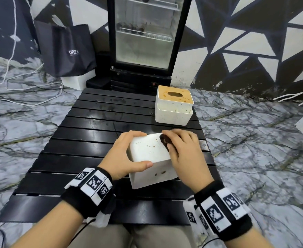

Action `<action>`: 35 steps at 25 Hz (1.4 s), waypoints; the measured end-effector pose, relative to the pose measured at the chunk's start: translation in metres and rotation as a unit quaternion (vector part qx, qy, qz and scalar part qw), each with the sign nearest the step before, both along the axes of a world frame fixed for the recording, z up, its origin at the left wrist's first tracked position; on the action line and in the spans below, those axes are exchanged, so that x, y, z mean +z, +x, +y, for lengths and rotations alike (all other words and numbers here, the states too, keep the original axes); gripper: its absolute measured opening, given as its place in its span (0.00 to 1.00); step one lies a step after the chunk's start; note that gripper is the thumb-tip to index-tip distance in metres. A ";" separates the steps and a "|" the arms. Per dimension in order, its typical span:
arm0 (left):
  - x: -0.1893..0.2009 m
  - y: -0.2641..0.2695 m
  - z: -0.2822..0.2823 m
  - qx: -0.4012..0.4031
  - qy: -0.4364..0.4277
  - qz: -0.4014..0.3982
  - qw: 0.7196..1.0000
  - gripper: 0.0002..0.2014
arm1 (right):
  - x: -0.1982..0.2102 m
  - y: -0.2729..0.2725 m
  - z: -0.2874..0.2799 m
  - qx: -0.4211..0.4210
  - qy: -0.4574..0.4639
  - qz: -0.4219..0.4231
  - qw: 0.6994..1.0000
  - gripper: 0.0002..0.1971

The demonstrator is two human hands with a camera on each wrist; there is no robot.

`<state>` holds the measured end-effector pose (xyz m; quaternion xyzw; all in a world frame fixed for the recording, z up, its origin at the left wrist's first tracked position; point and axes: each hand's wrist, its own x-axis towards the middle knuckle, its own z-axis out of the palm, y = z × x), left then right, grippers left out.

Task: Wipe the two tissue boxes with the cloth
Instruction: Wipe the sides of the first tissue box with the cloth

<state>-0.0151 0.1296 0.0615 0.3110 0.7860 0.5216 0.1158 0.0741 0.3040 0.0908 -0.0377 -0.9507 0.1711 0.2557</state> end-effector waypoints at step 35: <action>-0.003 0.000 -0.001 -0.001 0.003 0.017 1.000 0.34 | 0.006 -0.015 -0.011 -0.008 -0.032 -0.041 0.999 0.19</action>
